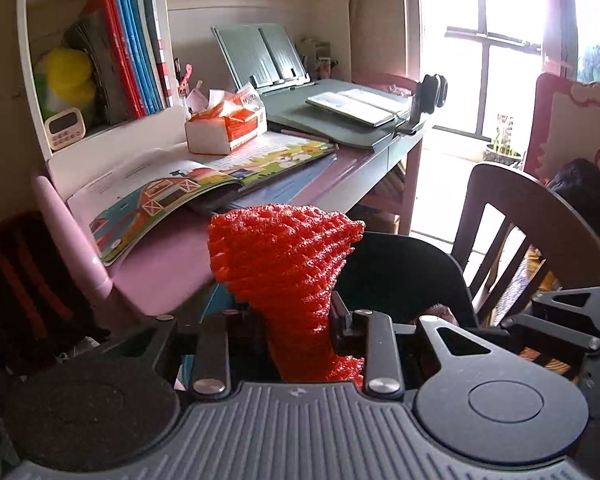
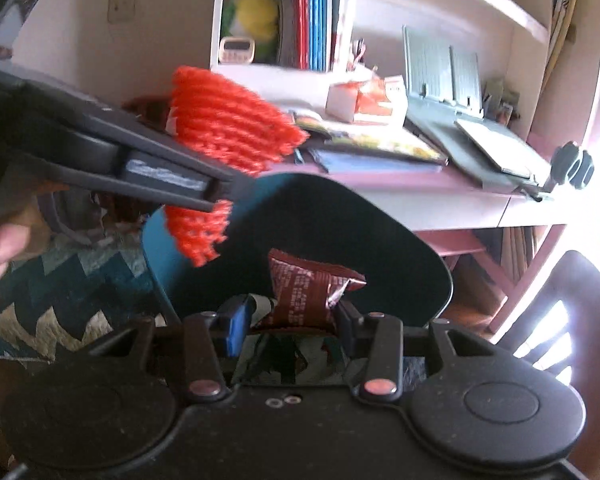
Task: Collect trash
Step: 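Carry the red net in left while right carries the wrapper over the bin, then open both tools over the teal bin to drop the net and wrapper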
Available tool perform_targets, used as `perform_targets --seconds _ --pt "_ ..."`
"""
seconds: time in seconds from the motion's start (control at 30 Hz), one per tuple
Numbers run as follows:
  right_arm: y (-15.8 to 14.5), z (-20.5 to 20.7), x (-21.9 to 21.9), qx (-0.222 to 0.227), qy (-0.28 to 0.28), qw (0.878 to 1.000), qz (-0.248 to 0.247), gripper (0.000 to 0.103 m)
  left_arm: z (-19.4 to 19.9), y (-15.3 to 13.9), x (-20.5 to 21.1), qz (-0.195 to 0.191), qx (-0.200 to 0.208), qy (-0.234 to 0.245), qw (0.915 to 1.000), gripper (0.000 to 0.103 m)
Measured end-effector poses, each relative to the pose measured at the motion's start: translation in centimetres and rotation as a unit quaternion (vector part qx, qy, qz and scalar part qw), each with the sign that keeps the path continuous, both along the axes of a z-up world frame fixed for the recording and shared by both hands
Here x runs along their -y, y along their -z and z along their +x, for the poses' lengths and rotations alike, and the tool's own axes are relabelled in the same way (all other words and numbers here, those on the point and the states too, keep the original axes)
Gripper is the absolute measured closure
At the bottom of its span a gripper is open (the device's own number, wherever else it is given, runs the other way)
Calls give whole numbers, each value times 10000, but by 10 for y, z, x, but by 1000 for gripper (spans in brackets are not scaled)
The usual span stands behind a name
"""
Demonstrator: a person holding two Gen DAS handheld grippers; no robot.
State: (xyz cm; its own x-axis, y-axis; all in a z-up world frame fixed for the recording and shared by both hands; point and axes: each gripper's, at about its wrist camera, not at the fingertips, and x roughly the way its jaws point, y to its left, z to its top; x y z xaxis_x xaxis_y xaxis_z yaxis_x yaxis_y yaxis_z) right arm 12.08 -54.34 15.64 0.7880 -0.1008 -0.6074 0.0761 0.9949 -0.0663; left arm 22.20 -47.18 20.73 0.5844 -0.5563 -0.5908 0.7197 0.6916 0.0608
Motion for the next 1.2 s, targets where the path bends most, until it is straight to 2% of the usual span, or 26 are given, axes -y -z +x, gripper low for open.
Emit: perform_targets --seconds 0.3,0.43,0.63,0.73,0.77,0.8,0.87,1.2 --pt "6 17 4 -423 -121 9990 26 60 26 38 27 463 -513 32 9976 73" --pt "11 20 5 -512 -125 9986 -15 58 30 53 37 758 -619 88 9952 73" --pt "18 22 6 -574 -88 9983 -62 57 32 69 45 982 -786 142 9920 73" --pt "20 23 7 -628 -59 9980 -42 57 31 72 46 1016 -830 161 9912 66" --pt "21 23 8 -629 -24 9980 -35 57 31 73 46 1030 -837 145 9911 56" --pt "21 24 9 -630 5 9980 -27 57 31 73 45 1038 -819 117 9912 43" --pt "21 23 11 -641 36 9979 17 54 28 73 43 1024 -720 66 9921 33" --pt "12 7 6 -381 190 9991 87 48 15 53 23 775 -702 9 9945 31"
